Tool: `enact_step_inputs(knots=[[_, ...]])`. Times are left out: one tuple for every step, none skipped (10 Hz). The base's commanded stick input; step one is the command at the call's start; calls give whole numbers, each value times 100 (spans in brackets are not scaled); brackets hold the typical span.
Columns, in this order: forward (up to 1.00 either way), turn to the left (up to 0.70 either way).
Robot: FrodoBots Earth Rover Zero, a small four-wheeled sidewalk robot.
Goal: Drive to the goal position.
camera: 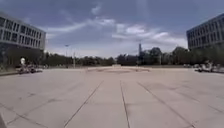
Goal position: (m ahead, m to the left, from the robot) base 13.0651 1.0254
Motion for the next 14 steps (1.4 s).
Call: enact_step_inputs(knots=[[54,0],[54,0],[54,0],[54,0],[54,0],[54,0],[54,0],[54,0],[54,5],[54,9],[54,13],[54,13],[54,13],[54,13]])
